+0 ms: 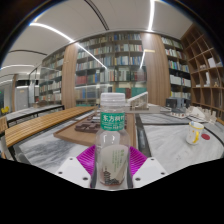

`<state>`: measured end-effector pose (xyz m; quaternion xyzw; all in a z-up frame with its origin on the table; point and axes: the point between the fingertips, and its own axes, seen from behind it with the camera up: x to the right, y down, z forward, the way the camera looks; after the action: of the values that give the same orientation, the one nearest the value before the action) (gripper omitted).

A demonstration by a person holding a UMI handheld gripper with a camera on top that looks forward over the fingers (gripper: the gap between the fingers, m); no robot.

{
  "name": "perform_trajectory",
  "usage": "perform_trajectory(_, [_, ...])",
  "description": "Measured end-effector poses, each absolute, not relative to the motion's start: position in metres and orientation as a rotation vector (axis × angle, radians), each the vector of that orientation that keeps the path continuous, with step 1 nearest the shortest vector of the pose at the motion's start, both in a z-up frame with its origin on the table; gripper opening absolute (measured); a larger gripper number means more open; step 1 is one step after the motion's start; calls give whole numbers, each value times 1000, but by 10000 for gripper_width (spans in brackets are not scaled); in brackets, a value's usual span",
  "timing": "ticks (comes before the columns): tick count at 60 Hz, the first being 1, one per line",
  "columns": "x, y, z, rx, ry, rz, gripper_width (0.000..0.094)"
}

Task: Pour water

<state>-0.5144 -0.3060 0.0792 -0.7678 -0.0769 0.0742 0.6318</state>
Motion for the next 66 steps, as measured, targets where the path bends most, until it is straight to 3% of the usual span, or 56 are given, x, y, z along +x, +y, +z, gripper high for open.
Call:
perform_trajectory(9, [-509, -311, 119, -1709, -147, 316, 400])
perform_trajectory(25, [-465, -305, 295, -1489, 142, 1060, 398])
perform_trajectory(35, [-383, -274, 360, -1282, 482, 1713, 395])
perform_trajectory(43, [-299, -232, 348, -1072, 750, 2024, 393])
perform_trajectory(55, [-224, -184, 270, -865, 1162, 2245, 398])
perform_trajectory(61, [-213, -182, 235, -849, 1276, 2265, 400])
perform_trajectory(66, [-220, -164, 229, -868, 1310, 2270, 399])
